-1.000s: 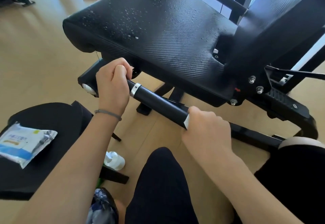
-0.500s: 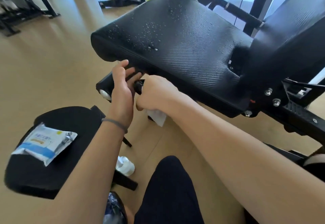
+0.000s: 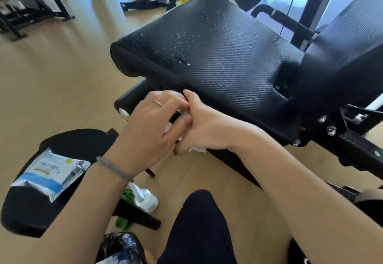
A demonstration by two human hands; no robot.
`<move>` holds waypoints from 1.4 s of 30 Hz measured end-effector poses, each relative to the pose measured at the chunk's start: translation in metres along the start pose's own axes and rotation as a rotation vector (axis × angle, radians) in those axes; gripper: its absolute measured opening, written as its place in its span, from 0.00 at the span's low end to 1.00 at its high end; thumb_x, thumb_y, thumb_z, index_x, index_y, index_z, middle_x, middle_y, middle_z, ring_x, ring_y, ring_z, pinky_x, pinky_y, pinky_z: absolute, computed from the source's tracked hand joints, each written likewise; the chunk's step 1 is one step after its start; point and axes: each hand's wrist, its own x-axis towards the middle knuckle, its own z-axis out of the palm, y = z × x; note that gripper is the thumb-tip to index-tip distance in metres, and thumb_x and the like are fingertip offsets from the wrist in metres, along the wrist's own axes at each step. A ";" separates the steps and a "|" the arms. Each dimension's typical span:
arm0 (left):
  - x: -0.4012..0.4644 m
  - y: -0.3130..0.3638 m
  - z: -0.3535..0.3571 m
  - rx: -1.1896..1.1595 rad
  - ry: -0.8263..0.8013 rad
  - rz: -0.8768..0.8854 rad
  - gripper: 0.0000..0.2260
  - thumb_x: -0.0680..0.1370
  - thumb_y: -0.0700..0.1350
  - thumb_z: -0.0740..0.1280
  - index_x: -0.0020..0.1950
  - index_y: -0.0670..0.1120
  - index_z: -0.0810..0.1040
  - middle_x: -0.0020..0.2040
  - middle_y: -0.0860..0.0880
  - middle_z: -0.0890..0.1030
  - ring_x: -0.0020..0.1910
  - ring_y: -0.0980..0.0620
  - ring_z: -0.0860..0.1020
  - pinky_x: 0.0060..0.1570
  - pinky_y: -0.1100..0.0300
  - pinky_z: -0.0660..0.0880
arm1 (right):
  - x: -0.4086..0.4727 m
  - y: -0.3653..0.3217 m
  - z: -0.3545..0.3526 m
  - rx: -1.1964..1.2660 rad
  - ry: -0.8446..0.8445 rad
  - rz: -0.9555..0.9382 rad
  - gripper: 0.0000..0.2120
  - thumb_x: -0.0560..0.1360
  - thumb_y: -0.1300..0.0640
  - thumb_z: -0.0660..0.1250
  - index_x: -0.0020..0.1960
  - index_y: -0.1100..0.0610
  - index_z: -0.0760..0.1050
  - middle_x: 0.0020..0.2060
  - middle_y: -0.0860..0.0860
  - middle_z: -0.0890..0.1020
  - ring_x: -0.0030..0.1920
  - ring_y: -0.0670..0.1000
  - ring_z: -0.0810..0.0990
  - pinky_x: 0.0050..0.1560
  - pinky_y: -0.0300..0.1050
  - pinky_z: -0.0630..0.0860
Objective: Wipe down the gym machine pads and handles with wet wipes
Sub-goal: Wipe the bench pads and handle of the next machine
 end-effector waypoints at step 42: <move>0.035 -0.031 0.010 0.024 -0.118 0.150 0.09 0.71 0.40 0.71 0.38 0.47 0.71 0.35 0.53 0.73 0.35 0.56 0.70 0.38 0.70 0.65 | -0.020 0.021 0.023 -0.346 0.284 0.059 0.21 0.73 0.52 0.73 0.54 0.54 0.61 0.39 0.47 0.72 0.35 0.46 0.71 0.30 0.43 0.64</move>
